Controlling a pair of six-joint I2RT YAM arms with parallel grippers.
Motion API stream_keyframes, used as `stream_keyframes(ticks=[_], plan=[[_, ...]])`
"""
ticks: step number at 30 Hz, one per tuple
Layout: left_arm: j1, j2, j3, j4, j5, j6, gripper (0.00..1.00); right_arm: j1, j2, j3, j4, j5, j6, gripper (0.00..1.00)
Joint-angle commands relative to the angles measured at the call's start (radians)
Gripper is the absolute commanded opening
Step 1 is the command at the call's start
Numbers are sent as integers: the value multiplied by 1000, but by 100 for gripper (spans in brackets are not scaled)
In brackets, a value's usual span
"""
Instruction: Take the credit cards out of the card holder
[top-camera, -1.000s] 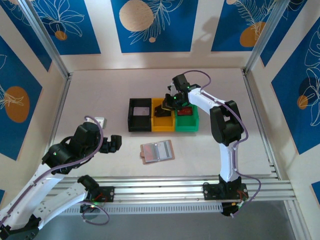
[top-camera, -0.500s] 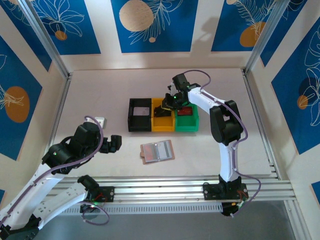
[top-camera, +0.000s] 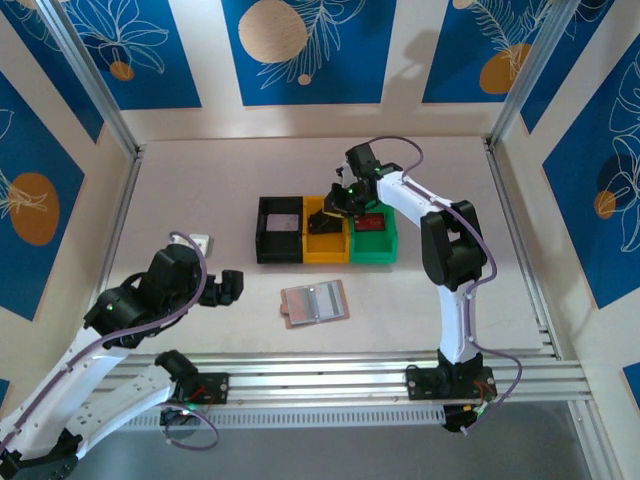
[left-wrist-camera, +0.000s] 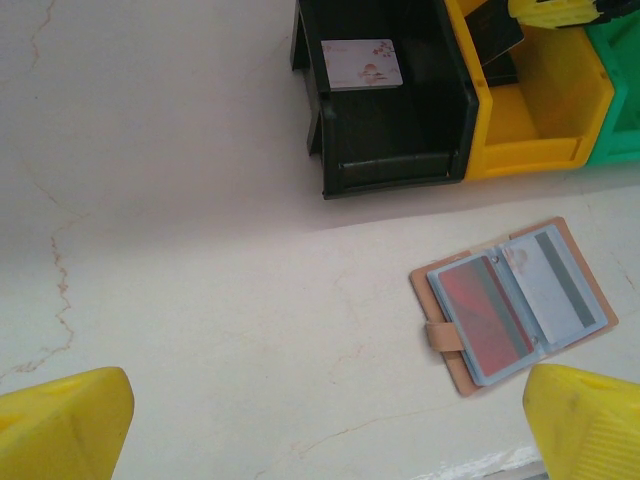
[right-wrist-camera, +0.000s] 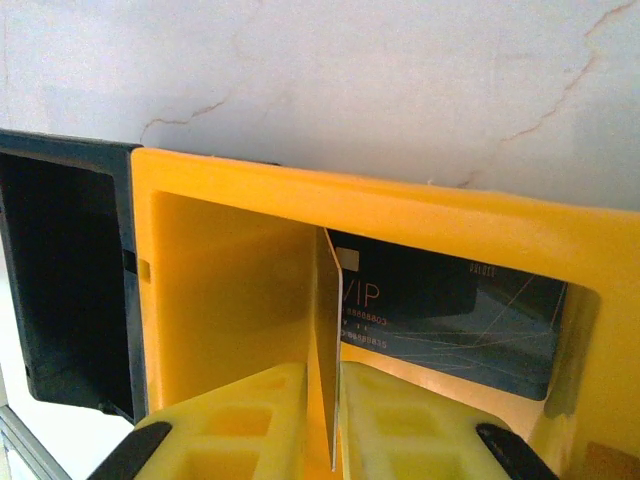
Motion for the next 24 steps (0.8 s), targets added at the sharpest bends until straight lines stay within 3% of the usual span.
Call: stream_keyframes(ticks=[1, 10, 15, 24], plan=[[12, -1, -6, 9, 0, 7, 100, -7, 10, 41, -42, 8, -23, 17], [12, -1, -6, 9, 2, 7, 100, -11, -23, 79, -87, 23, -32, 18], [12, 3, -8, 10, 4, 7, 100, -5, -131, 60, -101, 22, -29, 18], [13, 65, -3, 1, 21, 1, 100, 87, -501, -304, 8, 36, -2, 18]])
